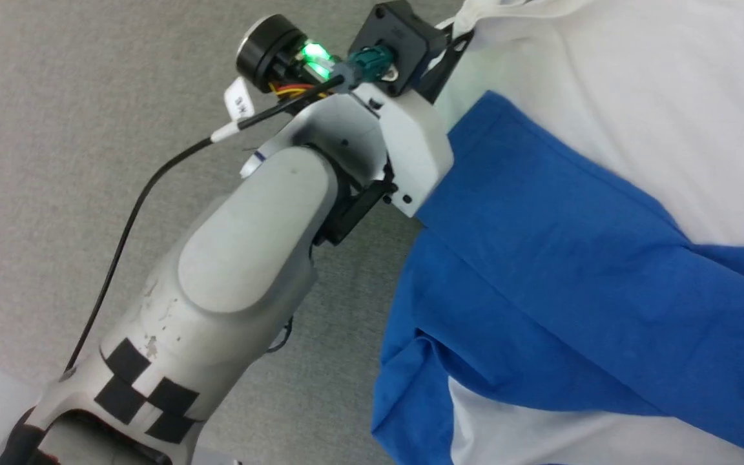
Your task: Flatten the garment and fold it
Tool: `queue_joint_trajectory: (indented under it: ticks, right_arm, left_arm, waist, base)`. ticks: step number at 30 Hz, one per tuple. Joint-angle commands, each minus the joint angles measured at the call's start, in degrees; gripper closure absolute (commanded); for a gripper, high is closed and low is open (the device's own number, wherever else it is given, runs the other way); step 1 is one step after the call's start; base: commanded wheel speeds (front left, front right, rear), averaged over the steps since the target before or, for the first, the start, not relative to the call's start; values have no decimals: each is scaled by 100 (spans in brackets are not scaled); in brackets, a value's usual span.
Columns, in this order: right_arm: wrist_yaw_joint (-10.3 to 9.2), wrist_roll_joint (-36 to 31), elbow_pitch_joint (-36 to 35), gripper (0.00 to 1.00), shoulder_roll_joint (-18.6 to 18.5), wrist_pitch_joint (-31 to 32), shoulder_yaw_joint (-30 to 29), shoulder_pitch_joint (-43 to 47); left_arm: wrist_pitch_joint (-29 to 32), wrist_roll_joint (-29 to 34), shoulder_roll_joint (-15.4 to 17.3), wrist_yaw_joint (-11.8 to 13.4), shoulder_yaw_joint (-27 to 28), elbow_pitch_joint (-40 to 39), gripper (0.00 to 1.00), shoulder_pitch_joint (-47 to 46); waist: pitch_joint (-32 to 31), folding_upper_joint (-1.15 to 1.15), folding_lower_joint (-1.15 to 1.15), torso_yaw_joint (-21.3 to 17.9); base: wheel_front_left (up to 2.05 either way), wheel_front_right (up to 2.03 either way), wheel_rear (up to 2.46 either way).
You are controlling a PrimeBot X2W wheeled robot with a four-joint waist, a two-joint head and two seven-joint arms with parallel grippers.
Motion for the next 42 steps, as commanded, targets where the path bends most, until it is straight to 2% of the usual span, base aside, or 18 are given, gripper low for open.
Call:
queue_joint_trajectory:
  ticks: [1,6,7,8,9,13,20,31,37,42]
  right_arm:
    - [-8,-30,75,0,22,-40,53,-91]
    - [-8,-6,382,0,-51,2,513,-170]
    - [-8,23,398,21,-93,53,658,-147]
    - [-8,80,397,66,-132,98,790,-122]
    - [-8,170,388,100,-168,142,902,-98]
    - [-8,448,318,100,-325,163,1236,-96]
    - [-8,626,440,100,-286,-482,1448,-263]
    - [-8,1123,483,100,-31,-1792,1699,-148]
    - [-8,1455,260,100,-112,-2391,1818,205]
    - [-8,1707,-194,100,-328,-2744,1950,725]
  left_arm:
    - [-53,23,-48,-34,-24,35,100,-82]
    - [-155,18,-147,-47,-85,148,100,-149]
    - [-171,17,-156,-48,-93,168,100,-158]
    - [-183,17,-158,-48,-98,187,100,-164]
    - [-195,16,-155,-47,-100,205,100,-172]
    - [-234,14,-109,-34,-90,288,100,-192]
    - [-344,-13,-17,25,-29,501,100,-186]
    - [-547,-190,381,143,250,976,100,35]
    - [-568,-280,598,170,282,1061,100,357]
    - [-513,-322,813,192,227,897,100,759]
  waist:
    - [276,-1,-1,306]
    - [297,-1,-1,355]
    - [294,-1,-1,356]
    - [291,-1,-1,352]
    - [290,-1,-1,344]
    - [263,-1,-1,276]
    - [-33,-1,-1,-4]
    - [-1039,-1,-1,-727]
    - [-1594,-1,-1,-1053]
    - [-2043,-1,-1,-1260]
  base:
    - [0,0,0]
    - [0,0,0]
    - [0,0,0]
    - [0,0,0]
    - [0,0,0]
    - [0,0,0]
    - [0,0,0]
    - [0,0,0]
    - [0,0,0]
    - [0,0,0]
